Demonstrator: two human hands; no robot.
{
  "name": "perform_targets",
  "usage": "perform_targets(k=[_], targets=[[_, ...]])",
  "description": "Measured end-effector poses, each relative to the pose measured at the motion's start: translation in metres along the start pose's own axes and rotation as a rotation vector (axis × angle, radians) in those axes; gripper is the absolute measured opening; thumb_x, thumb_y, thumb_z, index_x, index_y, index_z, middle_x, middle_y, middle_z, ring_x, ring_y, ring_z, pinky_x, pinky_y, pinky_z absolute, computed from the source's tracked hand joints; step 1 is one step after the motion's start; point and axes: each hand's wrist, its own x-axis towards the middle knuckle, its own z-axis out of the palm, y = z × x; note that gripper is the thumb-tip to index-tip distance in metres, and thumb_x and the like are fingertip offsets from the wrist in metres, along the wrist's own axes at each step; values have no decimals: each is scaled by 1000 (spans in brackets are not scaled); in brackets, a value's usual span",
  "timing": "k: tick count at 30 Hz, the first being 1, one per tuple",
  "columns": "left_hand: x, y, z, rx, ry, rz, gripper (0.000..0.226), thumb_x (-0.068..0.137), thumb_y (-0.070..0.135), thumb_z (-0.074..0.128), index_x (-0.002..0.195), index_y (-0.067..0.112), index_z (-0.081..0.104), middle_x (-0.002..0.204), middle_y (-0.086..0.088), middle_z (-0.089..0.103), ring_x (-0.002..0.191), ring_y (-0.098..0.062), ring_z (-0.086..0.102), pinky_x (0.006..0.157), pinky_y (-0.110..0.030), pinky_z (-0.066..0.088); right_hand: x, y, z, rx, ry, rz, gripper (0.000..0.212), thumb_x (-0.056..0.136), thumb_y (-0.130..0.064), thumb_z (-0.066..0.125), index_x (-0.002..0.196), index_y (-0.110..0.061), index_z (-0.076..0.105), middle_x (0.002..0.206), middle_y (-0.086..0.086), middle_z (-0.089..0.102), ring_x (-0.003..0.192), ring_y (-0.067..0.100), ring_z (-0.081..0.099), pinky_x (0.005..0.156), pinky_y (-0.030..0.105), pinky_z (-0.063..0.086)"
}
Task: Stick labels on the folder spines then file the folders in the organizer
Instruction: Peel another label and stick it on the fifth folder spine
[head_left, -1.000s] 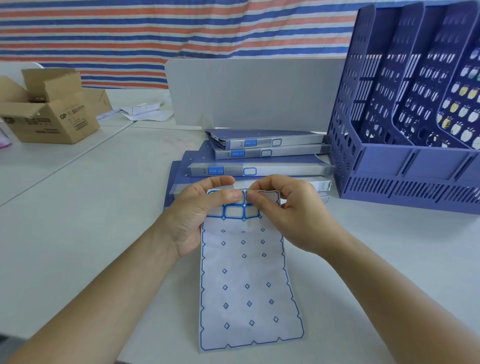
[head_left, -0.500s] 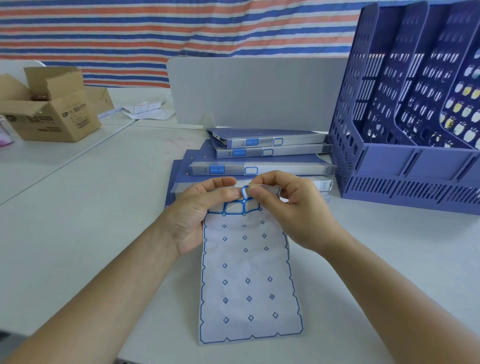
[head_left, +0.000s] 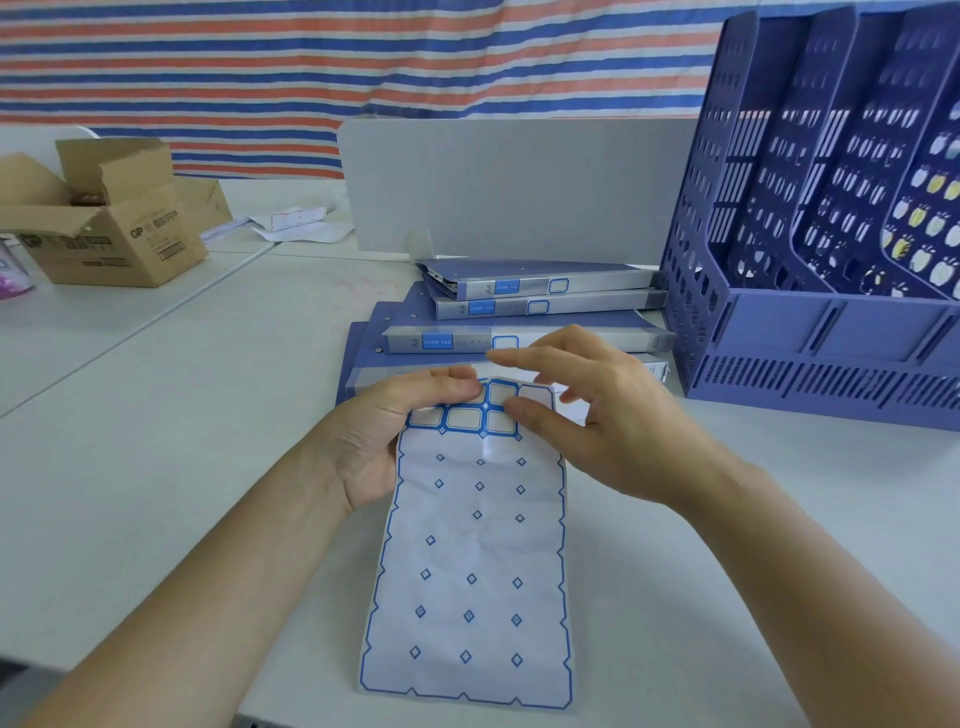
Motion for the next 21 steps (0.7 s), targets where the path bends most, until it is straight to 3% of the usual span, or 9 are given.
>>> perform_targets(k=[5,8,11,16,21], targets=[[2,0,-4,54,-74,-88,61,77,8,69,136,2,53,130,-23,62,120,-39,60,96,-49,52,-2,-4,-2,-98,28,-119,29,93,-42,62,122,-49,62,109,-16,57,74,12,57,59,36,51],[4,-2,-5,69,-70,-103,52,76,11,67,127,3,62,122,-21,67,110,-35,66,93,-46,55,-3,-6,-5,-225,63,-172,23,92,-42,65,115,-44,67,106,-13,62,65,3,47,52,27,43],[5,-2,-4,77,-53,-112,37,76,12,67,112,7,71,115,-19,71,98,-32,70,89,-43,56,-3,-9,-8,-346,76,-229,21,89,-41,68,110,-40,70,104,-10,64,72,9,60,48,23,37],[4,-3,-5,131,-71,-143,46,79,14,64,125,6,65,119,-20,69,101,-33,69,93,-44,53,-4,-13,-8,-398,49,-296,25,92,-37,62,116,-42,66,106,-10,64,74,15,67,43,26,42],[5,-2,-4,93,-32,-156,42,80,11,66,122,4,64,114,-19,70,92,-33,69,90,-43,53,-3,-13,-9,-407,35,-297,15,91,-36,66,105,-37,71,106,-9,65,70,18,68,43,23,37]])
